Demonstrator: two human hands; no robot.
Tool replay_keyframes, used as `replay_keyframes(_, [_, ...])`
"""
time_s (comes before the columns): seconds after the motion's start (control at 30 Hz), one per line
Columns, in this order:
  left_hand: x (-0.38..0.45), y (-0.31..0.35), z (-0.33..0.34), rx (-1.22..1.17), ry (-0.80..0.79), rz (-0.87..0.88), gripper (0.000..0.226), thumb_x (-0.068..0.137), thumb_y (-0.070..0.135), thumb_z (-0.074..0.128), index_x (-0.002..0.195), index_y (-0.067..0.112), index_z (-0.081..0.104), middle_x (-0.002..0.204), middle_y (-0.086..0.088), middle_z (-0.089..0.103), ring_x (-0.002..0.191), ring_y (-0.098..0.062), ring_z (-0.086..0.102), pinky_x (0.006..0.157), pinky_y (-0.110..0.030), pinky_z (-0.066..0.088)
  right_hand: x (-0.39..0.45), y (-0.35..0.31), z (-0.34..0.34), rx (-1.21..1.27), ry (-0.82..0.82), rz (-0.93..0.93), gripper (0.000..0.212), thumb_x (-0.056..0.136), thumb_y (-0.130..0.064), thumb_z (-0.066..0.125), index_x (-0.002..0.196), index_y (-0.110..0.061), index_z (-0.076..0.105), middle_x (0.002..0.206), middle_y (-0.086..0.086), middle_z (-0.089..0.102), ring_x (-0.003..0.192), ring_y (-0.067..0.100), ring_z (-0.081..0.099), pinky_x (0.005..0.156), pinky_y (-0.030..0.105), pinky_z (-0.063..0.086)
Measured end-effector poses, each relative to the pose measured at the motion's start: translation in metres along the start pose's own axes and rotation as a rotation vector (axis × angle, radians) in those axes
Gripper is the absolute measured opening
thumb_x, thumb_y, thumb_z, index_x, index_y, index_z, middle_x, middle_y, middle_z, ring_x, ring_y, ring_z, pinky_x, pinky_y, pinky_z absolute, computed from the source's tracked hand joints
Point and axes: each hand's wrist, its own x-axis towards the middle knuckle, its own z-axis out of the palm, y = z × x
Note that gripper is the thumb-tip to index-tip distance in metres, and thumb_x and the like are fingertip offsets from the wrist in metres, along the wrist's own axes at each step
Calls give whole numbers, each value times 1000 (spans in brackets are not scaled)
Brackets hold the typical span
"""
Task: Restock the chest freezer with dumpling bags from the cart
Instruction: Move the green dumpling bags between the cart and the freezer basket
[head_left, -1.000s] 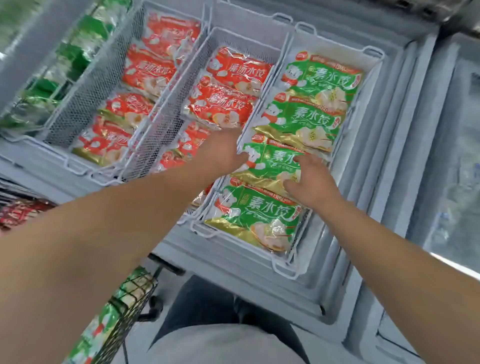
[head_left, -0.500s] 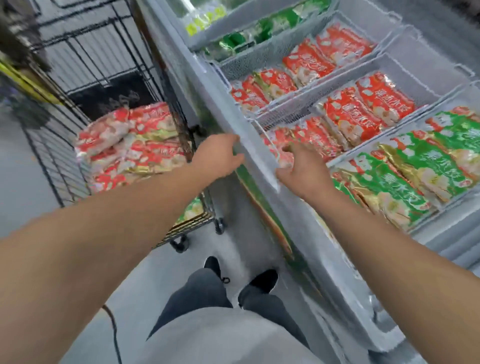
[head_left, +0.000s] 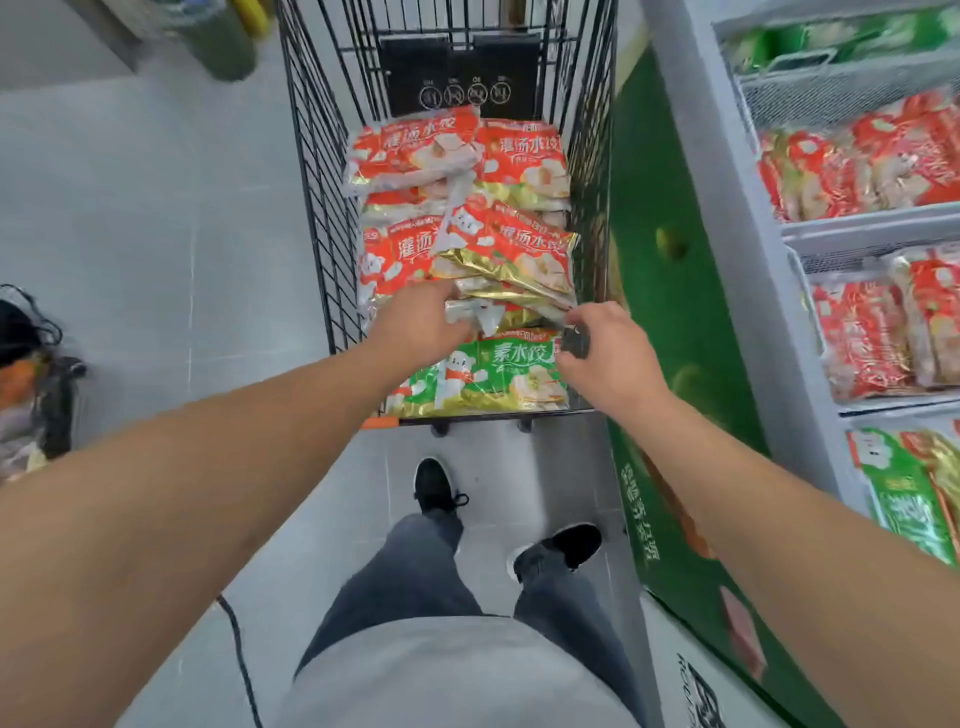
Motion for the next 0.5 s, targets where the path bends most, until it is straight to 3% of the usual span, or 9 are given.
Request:
replay_keyframes(0.13, [11, -49, 7, -57, -47, -42, 55, 93, 39, 61, 137, 5, 55, 134, -14, 61, 122, -31, 56, 97, -37, 48, 22, -18, 34, -1, -87, 60, 50, 88, -19, 66, 136, -10, 54, 134, 9, 53, 119, 27, 55, 97, 35, 43])
replay_keyframes(0.23, [23, -80, 18, -76, -89, -56, 48, 93, 35, 61, 129, 4, 60, 126, -15, 65, 115, -32, 58, 92, -39, 50, 43, -22, 61, -12, -148, 112, 51, 88, -20, 66, 136, -10, 53, 135, 12, 52, 122, 28, 52, 99, 33, 41])
replay_keyframes(0.33, [36, -107, 38, -97, -151, -127, 51, 91, 32, 61, 137, 9, 55, 131, -12, 63, 119, -32, 58, 93, -40, 51, 66, -18, 86, -39, -219, 174, 50, 89, -22, 66, 136, -10, 53, 136, 13, 50, 123, 30, 51, 98, 33, 40])
replay_keyframes(0.5, [49, -119, 71, -130, -215, -158, 52, 93, 31, 61, 139, 9, 52, 136, -13, 59, 118, -33, 58, 94, -38, 50, 95, -3, 109, -75, -325, 245, 54, 89, -25, 66, 139, -10, 51, 143, 13, 44, 126, 30, 49, 100, 33, 40])
